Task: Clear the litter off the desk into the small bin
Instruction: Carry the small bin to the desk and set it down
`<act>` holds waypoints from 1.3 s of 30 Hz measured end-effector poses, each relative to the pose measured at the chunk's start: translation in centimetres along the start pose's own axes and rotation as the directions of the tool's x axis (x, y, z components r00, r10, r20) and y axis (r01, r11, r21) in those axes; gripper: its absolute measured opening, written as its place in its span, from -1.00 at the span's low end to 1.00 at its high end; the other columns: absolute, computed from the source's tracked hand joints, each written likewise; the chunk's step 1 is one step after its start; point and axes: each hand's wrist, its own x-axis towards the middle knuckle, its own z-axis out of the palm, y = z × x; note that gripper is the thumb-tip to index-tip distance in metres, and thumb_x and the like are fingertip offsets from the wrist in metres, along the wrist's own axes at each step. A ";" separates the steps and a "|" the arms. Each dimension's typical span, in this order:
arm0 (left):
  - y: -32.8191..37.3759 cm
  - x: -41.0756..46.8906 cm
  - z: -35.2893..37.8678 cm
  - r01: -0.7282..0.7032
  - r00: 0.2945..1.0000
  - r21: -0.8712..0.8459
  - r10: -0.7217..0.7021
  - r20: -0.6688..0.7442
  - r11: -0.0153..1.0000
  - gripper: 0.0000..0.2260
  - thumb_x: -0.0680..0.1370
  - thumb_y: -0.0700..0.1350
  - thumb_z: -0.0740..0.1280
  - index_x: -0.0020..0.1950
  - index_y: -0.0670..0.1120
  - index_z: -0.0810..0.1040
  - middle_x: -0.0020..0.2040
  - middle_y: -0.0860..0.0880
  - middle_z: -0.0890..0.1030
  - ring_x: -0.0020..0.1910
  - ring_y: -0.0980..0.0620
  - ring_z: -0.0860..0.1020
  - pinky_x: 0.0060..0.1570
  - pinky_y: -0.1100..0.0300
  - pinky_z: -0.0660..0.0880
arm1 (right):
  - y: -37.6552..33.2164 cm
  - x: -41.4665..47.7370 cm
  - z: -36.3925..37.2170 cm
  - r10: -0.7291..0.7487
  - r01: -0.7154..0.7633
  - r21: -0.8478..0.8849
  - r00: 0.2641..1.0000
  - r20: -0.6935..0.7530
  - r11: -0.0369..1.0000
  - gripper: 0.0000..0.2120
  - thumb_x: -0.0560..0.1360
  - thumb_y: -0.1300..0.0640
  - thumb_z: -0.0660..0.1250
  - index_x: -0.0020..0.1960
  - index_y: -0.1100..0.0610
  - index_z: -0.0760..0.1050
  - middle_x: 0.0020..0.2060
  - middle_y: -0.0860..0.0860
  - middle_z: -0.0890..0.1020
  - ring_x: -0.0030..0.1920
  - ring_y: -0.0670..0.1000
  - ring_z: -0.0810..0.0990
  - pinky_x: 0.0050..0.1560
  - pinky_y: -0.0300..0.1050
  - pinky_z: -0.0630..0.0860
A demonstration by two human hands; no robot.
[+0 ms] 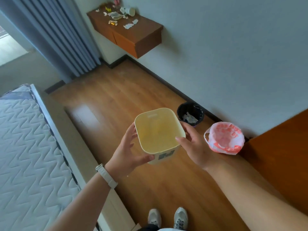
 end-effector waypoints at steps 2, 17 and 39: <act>-0.5 0.9 -1.2 0.019 0.999 -0.046 -0.020 -0.026 0.999 0.02 0.22 0.20 0.59 0.53 0.22 0.07 0.44 0.18 0.34 0.43 0.11 0.32 0.35 -0.20 0.31 | -0.5 2.0 0.7 0.003 -0.003 -0.013 1.000 0.027 1.000 -0.67 0.58 0.24 0.25 0.13 -0.20 0.46 0.00 -0.25 0.64 0.06 -0.14 0.61 0.08 -0.14 0.57; -6.1 18.1 -19.3 -0.074 0.997 -0.135 0.070 -0.034 0.988 -0.01 0.22 0.23 0.57 0.50 0.30 0.06 0.41 0.27 0.35 0.40 0.23 0.31 0.37 0.00 0.26 | -7.6 24.9 9.7 0.006 0.003 -0.169 0.999 0.054 0.986 -0.43 0.43 -0.22 0.27 0.41 -0.13 0.31 0.18 -0.08 0.57 0.17 -0.04 0.57 0.08 -0.01 0.61; -10.5 41.4 -37.7 -0.015 0.994 -0.018 0.013 -0.106 1.000 -0.08 0.21 0.29 0.54 0.43 0.42 0.06 0.39 0.31 0.35 0.38 0.25 0.33 0.31 0.09 0.27 | -12.5 56.0 17.2 -0.050 0.070 -0.140 0.988 0.145 0.988 -0.72 0.58 0.05 0.26 0.26 -0.18 0.38 -0.04 -0.29 0.60 0.04 -0.19 0.58 -0.06 -0.19 0.61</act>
